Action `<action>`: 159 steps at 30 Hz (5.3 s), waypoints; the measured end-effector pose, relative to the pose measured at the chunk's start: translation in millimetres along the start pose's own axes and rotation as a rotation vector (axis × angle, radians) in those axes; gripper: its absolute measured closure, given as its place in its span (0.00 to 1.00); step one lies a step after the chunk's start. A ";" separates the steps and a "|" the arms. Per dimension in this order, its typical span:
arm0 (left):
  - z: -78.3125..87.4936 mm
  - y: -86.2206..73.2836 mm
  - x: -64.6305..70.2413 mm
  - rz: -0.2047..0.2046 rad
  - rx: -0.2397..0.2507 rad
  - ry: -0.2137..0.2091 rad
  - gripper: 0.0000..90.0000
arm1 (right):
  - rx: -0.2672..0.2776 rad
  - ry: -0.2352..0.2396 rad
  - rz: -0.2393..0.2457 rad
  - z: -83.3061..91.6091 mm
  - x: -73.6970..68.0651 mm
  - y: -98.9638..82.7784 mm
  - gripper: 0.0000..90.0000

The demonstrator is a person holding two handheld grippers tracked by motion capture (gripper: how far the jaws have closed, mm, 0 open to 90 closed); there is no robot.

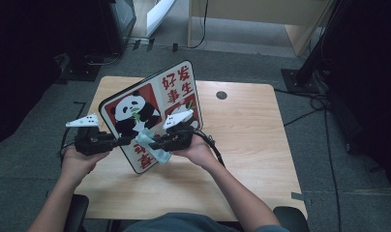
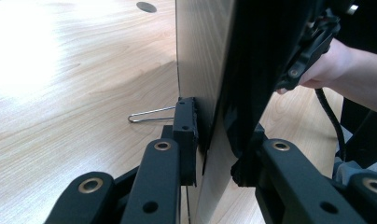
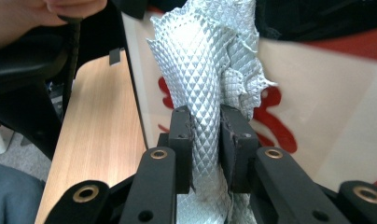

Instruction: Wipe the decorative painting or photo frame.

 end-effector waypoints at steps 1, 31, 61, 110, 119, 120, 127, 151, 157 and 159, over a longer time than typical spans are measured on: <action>-0.1 0.0 0.0 -0.002 -0.001 0.001 0.84 | -0.003 0.000 0.001 -0.7 0.5 -1.4 0.85; 0.3 -0.3 0.2 -0.012 0.007 0.000 0.82 | -0.041 0.020 -0.047 -13.4 8.4 -35.5 0.87; 2.5 -0.2 -1.0 -0.005 0.020 -0.005 0.82 | 0.054 -0.025 0.119 28.8 -28.8 80.7 0.89; 13.9 -2.2 -5.0 0.005 0.037 -0.005 0.85 | 0.039 0.015 0.160 3.4 -34.9 106.6 0.88; 14.4 -2.4 -5.2 0.003 0.041 -0.007 0.85 | 0.035 0.022 0.140 0.2 -32.6 94.7 0.88; 14.8 -2.5 -5.6 0.001 0.040 -0.008 0.84 | 0.034 0.022 0.137 0.1 -32.7 94.0 0.88; 20.3 -4.1 -8.5 -0.001 0.050 -0.011 0.83 | 0.033 0.030 0.132 -1.5 -32.4 89.2 0.88; 41.3 -17.1 -12.9 0.023 0.061 0.031 0.83 | -0.015 0.051 0.104 -13.0 -30.0 68.6 0.88; 42.7 -18.4 -20.3 0.033 0.066 0.034 0.83 | -0.022 0.054 0.097 -14.6 -30.3 63.6 0.88; 41.4 -18.8 -23.4 0.041 0.062 0.035 0.83 | -0.022 0.054 0.095 -14.9 -30.0 61.8 0.88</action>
Point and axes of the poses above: each handheld gripper's, and its own axes: z roughly backward along the jaws, y roughly out of its top, x roughly to its right, the point moved 1 cm from there along -z, roughly forward along the jaws, and after that the axes turned 15 degrees about y, right-handed, at the moved point
